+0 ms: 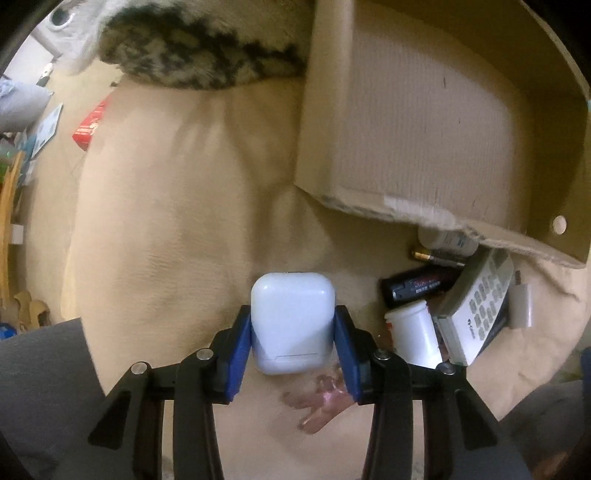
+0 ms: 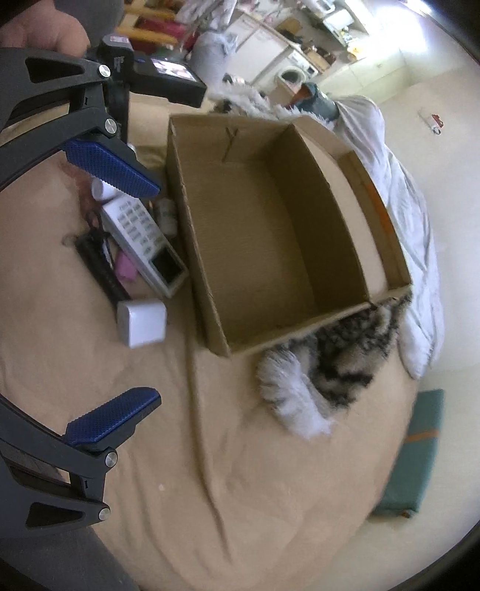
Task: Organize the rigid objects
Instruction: 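Grasp the white earbud case with the left gripper, then lift the earbud case with the left gripper while the right gripper grasps the pink comb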
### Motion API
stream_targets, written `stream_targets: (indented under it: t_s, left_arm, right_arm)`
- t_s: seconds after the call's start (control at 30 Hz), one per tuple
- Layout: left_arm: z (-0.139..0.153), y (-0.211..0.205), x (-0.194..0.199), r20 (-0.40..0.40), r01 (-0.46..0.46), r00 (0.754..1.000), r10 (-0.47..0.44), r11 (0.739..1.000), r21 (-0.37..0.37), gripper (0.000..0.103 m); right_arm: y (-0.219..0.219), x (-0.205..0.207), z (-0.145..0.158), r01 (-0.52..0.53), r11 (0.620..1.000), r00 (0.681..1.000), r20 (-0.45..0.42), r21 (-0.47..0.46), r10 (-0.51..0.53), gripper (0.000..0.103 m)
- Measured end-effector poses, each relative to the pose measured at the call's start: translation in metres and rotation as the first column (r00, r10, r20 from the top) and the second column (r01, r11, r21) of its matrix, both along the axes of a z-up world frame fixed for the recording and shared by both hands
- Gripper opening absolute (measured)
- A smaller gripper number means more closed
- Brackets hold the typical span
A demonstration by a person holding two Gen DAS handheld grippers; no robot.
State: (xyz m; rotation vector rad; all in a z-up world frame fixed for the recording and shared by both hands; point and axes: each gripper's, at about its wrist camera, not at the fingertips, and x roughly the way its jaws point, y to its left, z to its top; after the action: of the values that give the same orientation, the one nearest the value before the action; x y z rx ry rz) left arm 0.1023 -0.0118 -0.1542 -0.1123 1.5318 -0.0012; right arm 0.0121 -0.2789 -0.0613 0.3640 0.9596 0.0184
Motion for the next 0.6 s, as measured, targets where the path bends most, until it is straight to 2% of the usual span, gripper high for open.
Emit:
stream_targets:
  t_s: [0.07, 0.13, 0.2, 0.27, 0.4, 0.53, 0.6]
  left_arm:
    - [0.012, 0.008, -0.006, 0.016, -0.023, 1.000, 0.024, 1.000, -0.007, 0.039]
    - [0.028, 0.015, -0.012, 0.045, -0.024, 0.999, 0.024, 1.000, -0.012, 0.039]
    - [0.051, 0.020, -0.015, 0.071, -0.012, 0.997, 0.012, 1.000, -0.012, 0.039]
    - [0.069, 0.024, -0.016, 0.091, 0.011, 0.996, -0.010, 1.000, -0.002, 0.039]
    - [0.104, 0.045, -0.015, 0.105, 0.001, 0.994, 0.000, 1.000, -0.006, 0.039]
    - [0.102, 0.069, -0.015, 0.134, -0.041, 0.990, 0.041, 0.999, -0.007, 0.039]
    - [0.095, 0.072, -0.010, 0.121, -0.058, 0.991, 0.062, 0.998, -0.034, 0.039]
  right_arm:
    - [0.008, 0.005, -0.007, -0.067, 0.996, 0.997, -0.044, 0.061, 0.070, 0.103]
    - [0.024, 0.011, -0.016, -0.166, 0.979, 0.979, -0.098, 0.118, 0.178, 0.103]
    - [0.049, 0.014, -0.024, -0.278, 0.947, 0.943, -0.144, 0.161, 0.301, 0.103]
    - [0.080, 0.016, -0.034, -0.382, 0.908, 0.891, -0.191, 0.174, 0.412, 0.103]
    - [0.136, 0.020, -0.053, -0.519, 0.844, 0.806, -0.252, 0.135, 0.536, 0.103]
    - [0.169, 0.032, -0.069, -0.568, 0.819, 0.768, -0.303, 0.085, 0.564, 0.103]
    - [0.182, 0.039, -0.082, -0.594, 0.805, 0.753, -0.355, -0.001, 0.555, 0.103]
